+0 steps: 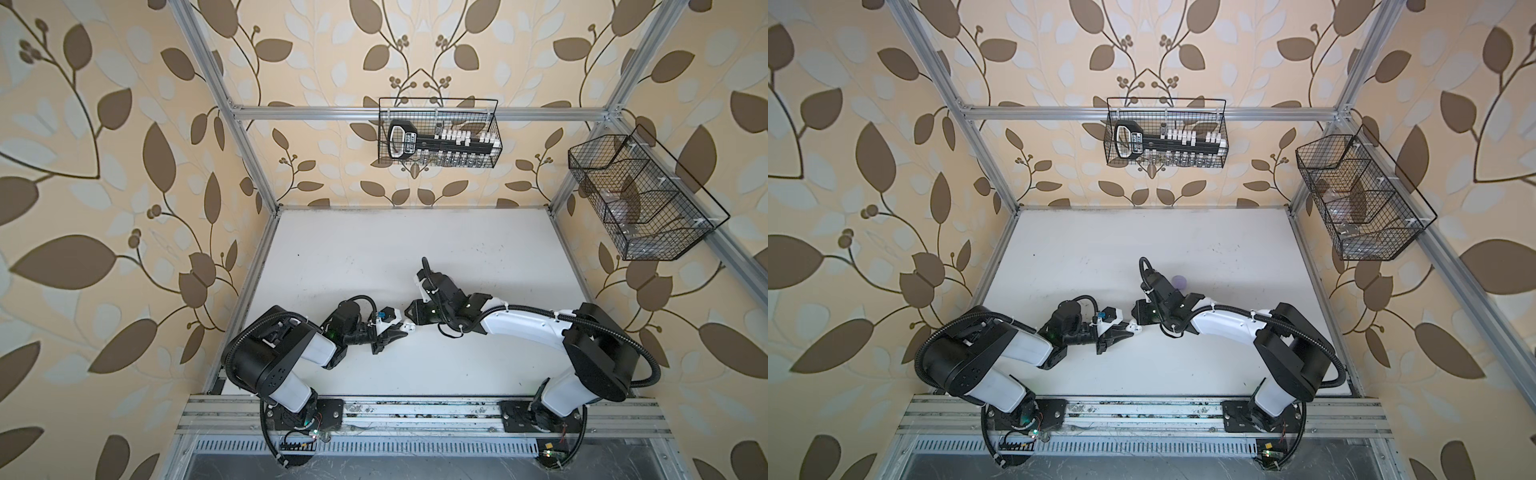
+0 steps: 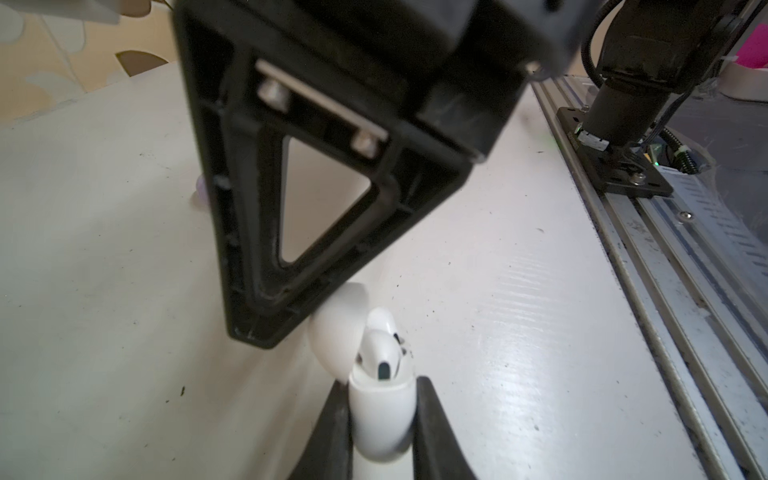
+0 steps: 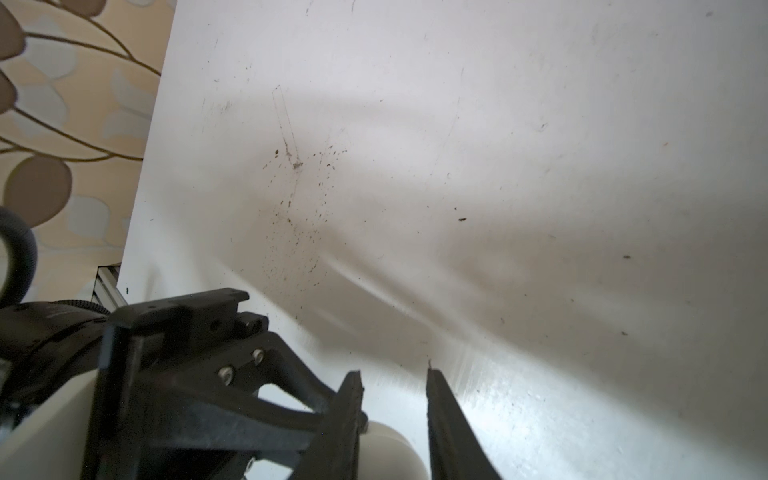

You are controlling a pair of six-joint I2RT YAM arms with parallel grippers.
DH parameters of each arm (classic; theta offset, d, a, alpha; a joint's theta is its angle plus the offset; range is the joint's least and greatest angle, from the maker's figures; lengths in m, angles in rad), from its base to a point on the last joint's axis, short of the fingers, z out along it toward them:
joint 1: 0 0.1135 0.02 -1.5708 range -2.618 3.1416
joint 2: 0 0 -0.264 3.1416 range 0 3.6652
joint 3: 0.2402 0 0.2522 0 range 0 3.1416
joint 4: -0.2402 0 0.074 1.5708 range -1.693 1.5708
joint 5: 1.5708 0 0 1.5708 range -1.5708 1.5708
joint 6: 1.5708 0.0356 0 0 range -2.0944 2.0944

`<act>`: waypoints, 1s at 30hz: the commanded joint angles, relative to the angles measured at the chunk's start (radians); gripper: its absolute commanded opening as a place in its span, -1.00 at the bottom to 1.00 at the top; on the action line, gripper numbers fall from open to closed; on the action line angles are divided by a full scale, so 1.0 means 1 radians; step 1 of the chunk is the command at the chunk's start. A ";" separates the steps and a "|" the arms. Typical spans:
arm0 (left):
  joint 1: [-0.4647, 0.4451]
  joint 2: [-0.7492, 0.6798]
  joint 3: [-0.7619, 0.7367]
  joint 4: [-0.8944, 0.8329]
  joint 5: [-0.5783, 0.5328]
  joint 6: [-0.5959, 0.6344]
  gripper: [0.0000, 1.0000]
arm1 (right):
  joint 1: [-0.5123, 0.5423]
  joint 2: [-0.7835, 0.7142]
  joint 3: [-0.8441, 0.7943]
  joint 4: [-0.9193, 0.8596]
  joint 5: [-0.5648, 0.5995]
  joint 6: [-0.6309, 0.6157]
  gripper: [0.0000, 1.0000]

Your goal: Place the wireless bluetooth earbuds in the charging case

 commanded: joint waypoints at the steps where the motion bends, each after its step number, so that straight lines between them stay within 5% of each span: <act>1: -0.002 -0.026 0.011 0.087 -0.026 -0.009 -0.71 | 0.024 -0.017 -0.031 -0.040 -0.027 0.016 -0.44; 13: -0.003 -0.024 0.012 0.087 -0.030 -0.010 -0.71 | 0.015 -0.086 -0.044 -0.062 0.036 0.026 -0.44; 22: -0.001 -0.025 0.022 0.086 -0.063 -0.040 -0.71 | 0.010 -0.342 -0.098 -0.184 0.261 0.003 -0.10; 30: 0.000 -0.029 0.077 -0.010 -0.092 -0.075 -0.72 | -0.035 -0.517 -0.218 -0.228 0.335 -0.023 0.07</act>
